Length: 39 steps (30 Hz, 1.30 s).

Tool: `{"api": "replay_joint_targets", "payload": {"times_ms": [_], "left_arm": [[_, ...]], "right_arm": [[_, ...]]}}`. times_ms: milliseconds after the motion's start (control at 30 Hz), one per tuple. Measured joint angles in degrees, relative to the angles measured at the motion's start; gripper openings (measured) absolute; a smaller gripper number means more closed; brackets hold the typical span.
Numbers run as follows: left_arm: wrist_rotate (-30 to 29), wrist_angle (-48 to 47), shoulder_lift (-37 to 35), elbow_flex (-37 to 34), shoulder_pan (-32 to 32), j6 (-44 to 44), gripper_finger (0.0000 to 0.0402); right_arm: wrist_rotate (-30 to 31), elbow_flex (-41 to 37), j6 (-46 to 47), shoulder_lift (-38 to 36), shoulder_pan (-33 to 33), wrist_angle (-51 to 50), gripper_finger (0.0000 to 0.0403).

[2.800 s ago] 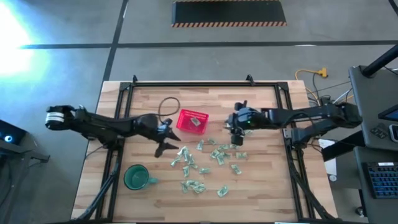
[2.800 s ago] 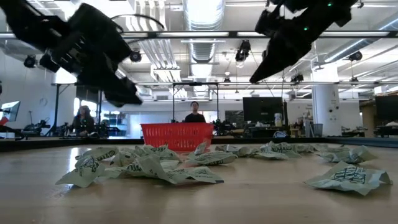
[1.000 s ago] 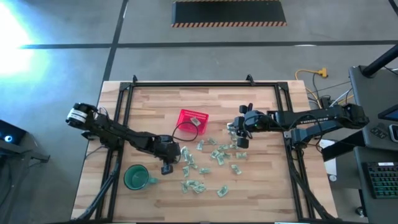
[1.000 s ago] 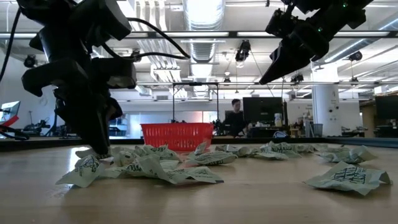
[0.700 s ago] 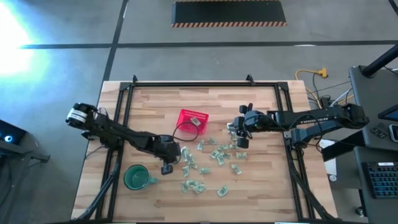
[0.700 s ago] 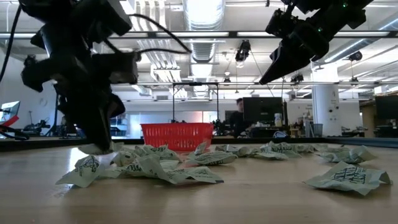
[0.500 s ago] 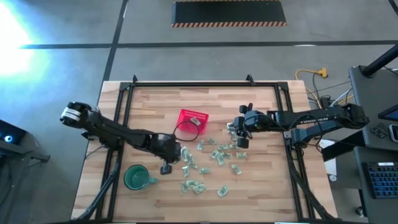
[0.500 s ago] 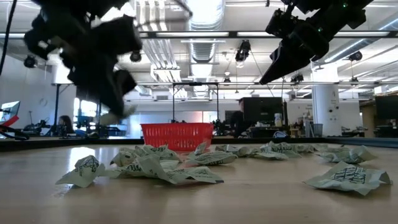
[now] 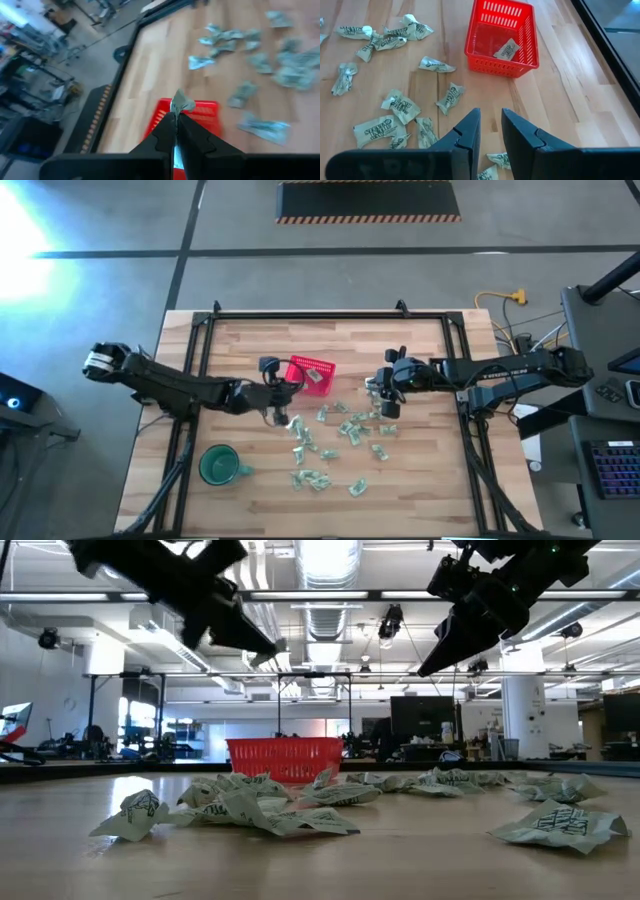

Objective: Pick and place items into bin
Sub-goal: Put the stevia packet into the red bin

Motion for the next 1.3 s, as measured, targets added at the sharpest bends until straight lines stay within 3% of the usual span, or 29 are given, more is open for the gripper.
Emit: {"api": "replay_joint_targets", "payload": {"times_ms": [400, 633, 967, 1300], "left_arm": [[0.1, 1.3, 11.3, 1.4, 10.2, 0.3, 0.0001], [0.1, 1.5, 15.9, 3.8, 11.2, 2.0, 0.0001], [0.1, 1.1, 16.2, 5.5, 11.2, 3.1, 0.0003], [0.1, 0.6, 16.2, 5.7, 11.1, 3.1, 0.0084]], "right_arm": [[0.0, 0.0, 0.1, 0.0, 0.0, 0.0, 0.0068], [0.0, -0.3, -0.3, 0.0, 0.0, 0.0, 0.0068], [0.4, -1.4, -0.6, 0.0, 0.0, 0.1, 0.0068], [0.4, -1.9, -0.6, 0.0, 0.0, 0.0, 0.0068]]}}
